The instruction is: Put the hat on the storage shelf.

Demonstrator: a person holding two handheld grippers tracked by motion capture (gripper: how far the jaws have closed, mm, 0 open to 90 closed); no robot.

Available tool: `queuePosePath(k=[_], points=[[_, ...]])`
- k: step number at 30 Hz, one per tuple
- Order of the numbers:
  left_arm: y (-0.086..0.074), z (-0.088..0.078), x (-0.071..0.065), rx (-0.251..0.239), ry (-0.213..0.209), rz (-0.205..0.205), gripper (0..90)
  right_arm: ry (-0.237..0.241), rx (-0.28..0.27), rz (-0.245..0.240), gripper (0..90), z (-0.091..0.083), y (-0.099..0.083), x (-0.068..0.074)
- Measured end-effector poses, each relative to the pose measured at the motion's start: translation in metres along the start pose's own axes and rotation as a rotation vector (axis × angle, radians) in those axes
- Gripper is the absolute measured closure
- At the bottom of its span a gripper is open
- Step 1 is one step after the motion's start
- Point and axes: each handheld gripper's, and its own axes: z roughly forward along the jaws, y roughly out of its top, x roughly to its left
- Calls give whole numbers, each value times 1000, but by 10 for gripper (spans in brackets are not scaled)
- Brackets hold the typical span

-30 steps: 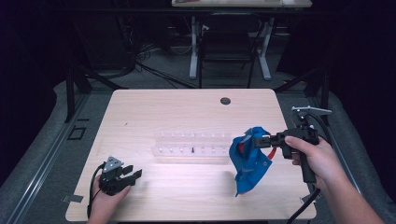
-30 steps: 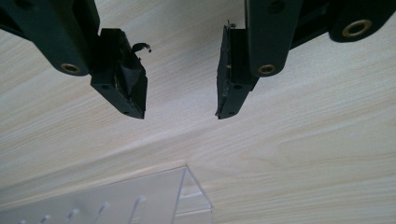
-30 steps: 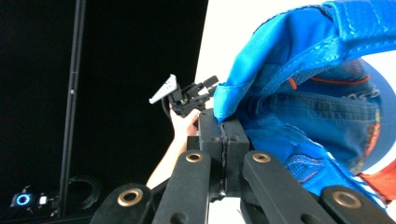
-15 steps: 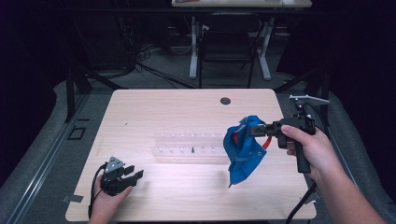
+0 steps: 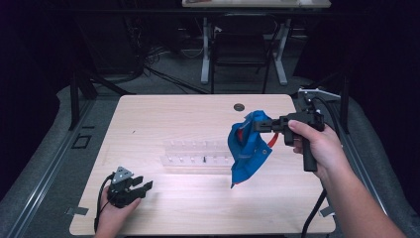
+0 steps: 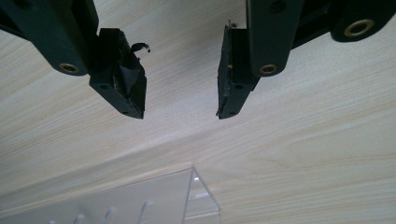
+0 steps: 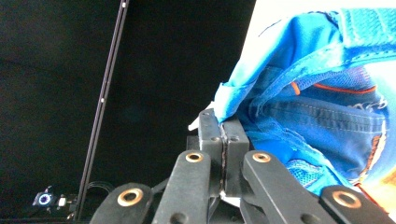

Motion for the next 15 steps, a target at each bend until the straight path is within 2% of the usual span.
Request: queuePosePath(k=[15], points=[[1,0,0,9,-6,2,517,9,-6,-9,900,26,23,12]])
